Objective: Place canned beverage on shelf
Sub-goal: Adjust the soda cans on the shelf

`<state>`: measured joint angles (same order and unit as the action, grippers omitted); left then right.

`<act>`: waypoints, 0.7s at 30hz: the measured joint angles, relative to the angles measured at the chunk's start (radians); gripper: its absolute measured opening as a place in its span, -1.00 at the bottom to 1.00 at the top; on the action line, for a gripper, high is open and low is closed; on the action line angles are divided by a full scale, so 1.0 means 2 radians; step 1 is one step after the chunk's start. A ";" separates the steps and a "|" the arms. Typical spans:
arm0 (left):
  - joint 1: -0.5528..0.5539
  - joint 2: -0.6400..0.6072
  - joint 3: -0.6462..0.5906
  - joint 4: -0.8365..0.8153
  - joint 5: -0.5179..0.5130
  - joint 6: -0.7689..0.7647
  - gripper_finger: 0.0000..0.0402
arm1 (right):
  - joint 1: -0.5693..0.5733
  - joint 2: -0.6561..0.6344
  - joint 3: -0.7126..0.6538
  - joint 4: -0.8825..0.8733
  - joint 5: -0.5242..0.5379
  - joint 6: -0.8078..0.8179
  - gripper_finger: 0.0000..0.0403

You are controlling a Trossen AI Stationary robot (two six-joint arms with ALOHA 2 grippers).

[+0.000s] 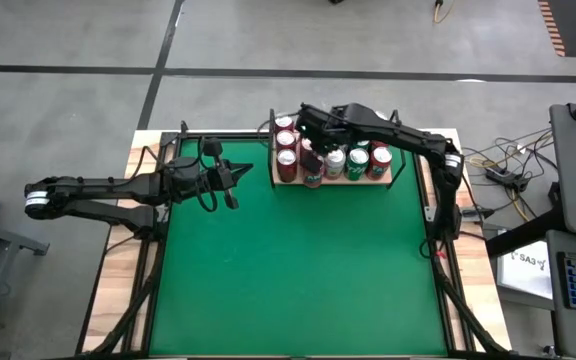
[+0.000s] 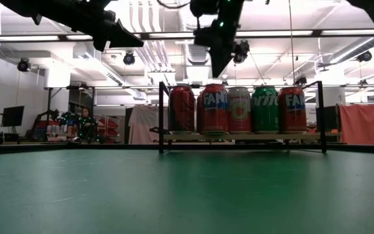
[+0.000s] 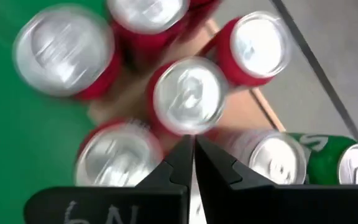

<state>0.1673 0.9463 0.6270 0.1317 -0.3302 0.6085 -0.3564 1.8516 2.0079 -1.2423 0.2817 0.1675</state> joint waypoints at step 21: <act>0.000 0.000 0.000 0.001 0.000 -0.008 -1.00 | 0.042 -0.020 -0.093 -0.013 -0.134 -0.115 -0.95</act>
<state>0.1673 0.9463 0.6270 0.1345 -0.3302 0.5930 -0.2733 1.8107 1.8213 -1.2684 0.0131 -0.0619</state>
